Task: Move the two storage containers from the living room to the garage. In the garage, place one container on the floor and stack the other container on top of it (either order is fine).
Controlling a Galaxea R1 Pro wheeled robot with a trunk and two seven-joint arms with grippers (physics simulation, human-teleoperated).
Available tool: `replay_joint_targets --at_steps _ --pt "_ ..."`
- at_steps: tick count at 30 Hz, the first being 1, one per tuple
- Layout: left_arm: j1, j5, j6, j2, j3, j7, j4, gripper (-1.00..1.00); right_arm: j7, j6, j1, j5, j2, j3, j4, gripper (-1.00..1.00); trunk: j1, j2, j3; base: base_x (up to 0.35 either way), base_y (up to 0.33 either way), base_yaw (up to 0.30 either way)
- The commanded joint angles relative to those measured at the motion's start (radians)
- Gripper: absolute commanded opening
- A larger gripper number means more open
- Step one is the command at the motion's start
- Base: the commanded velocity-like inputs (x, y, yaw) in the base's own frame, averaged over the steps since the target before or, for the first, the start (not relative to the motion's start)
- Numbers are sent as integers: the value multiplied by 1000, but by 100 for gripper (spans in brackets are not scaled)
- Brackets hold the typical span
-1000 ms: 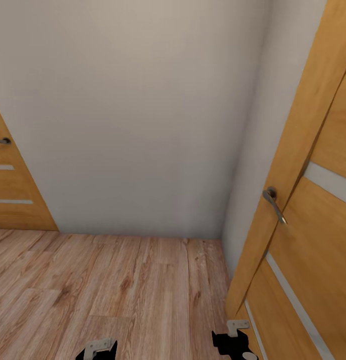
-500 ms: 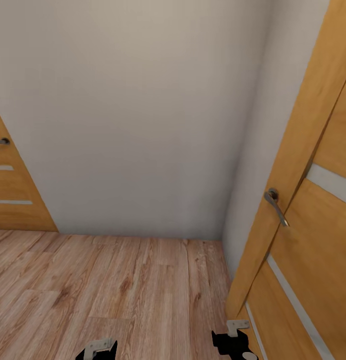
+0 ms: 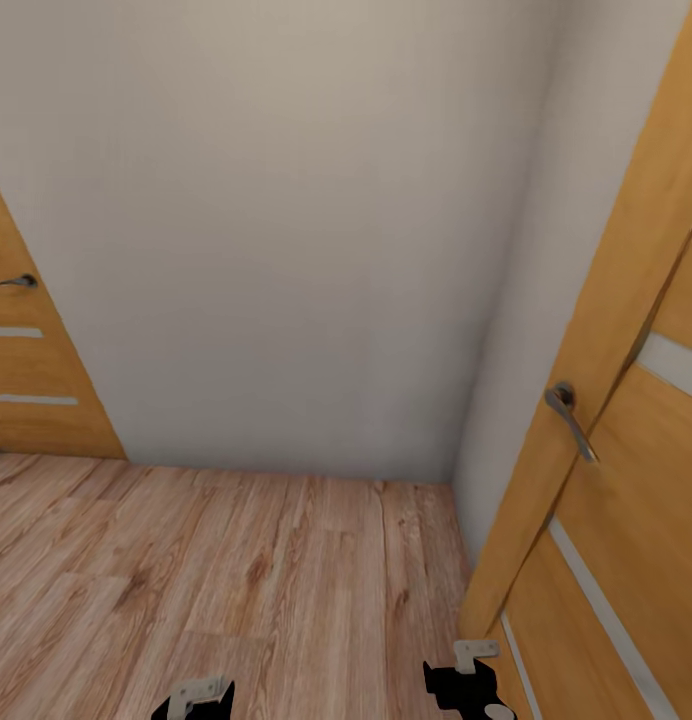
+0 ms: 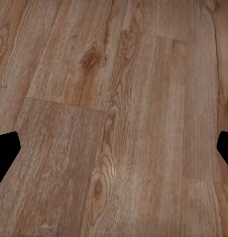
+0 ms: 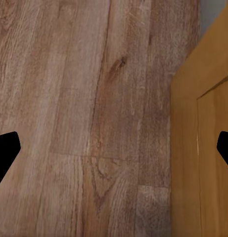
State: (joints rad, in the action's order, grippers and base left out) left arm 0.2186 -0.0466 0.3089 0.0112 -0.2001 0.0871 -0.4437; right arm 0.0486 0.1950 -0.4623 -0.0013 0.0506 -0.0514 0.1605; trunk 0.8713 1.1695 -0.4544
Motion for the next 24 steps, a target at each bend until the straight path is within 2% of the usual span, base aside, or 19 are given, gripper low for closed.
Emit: replay_joint_targets --at_steps 1,12,19,24 --pt "1 -5 2 1 -8 8 0 100 5 3 -1 0 0 -5 -1 100 0 1 -1 209 0 2" --pt "1 -5 2 1 -8 8 0 100 5 3 0 0 0 -5 -1 100 0 1 -1 213 0 0" --pt "1 -5 2 1 -8 8 0 100 5 3 0 0 0 -5 -1 100 0 1 -1 55 0 4" --pt "1 -5 2 1 -8 8 0 100 5 3 -1 0 0 -5 -1 100 0 1 -1 9 0 129"
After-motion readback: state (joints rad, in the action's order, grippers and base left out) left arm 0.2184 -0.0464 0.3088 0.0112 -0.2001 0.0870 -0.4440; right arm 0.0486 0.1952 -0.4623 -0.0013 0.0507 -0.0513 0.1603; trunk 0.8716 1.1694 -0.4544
